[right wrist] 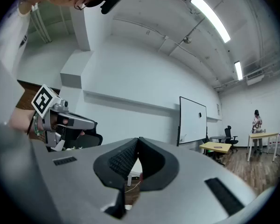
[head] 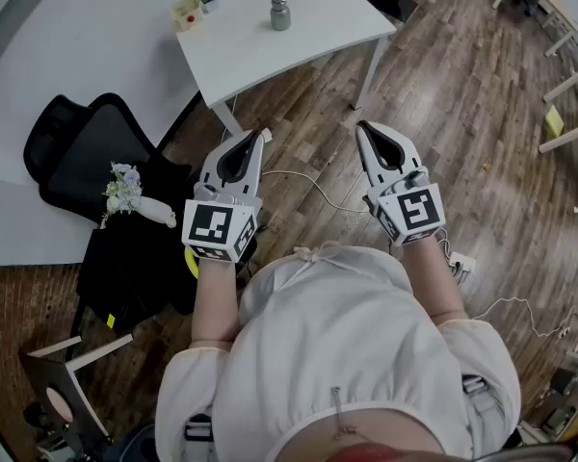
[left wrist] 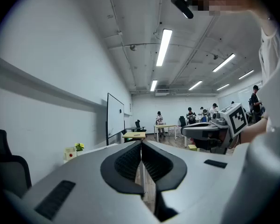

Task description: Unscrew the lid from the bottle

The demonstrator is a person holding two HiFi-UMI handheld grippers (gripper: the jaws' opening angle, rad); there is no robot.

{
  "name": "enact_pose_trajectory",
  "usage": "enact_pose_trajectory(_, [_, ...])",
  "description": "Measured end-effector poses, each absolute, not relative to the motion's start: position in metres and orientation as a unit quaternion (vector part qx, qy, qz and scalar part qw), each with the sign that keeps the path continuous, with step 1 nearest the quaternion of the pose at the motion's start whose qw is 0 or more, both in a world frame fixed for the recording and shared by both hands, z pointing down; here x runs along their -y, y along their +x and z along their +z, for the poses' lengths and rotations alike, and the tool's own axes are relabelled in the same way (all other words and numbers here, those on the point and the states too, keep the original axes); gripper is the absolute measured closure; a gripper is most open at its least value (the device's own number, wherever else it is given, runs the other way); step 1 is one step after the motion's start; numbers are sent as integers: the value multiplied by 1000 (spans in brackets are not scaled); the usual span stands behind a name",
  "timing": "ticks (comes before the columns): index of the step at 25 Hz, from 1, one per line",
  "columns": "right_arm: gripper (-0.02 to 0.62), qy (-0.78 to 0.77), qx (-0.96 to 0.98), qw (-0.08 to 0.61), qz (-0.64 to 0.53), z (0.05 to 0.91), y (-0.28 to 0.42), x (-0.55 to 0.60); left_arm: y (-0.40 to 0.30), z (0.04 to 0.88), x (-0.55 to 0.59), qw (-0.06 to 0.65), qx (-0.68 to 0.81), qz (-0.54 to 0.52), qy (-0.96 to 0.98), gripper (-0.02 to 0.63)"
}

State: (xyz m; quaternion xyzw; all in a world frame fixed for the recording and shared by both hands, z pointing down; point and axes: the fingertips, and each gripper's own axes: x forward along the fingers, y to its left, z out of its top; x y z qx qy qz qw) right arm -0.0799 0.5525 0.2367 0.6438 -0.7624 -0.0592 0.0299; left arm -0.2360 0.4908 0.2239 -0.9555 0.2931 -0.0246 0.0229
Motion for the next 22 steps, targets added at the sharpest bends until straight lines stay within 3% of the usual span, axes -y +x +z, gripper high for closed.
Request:
enact_pose_trajectory(17, [591, 646, 763, -7, -20, 261, -90, -516, -243, 249, -455, -9, -266, 1, -964, 586])
enact_pose_trajectory(18, [573, 649, 761, -10, -20, 262, -90, -512, -245, 250, -453, -12, -266, 11, -964, 580])
enact_pose_trajectory(19, [491, 650, 760, -11, -21, 263, -89, -508, -247, 250, -449, -13, -267, 21, -963, 503])
enact_pose_trajectory(20, [352, 650, 760, -11, -20, 264, -89, -501, -249, 250, -444, -14, -268, 28, -963, 340])
enact_pose_trajectory(21, [269, 651, 759, -7, -17, 266, -87, -494, -250, 252, -439, -14, -270, 29, -962, 278])
enact_pose_trajectory(22, [253, 655, 755, -2, -14, 268, -84, -487, -250, 254, -433, -15, -273, 25, -962, 276])
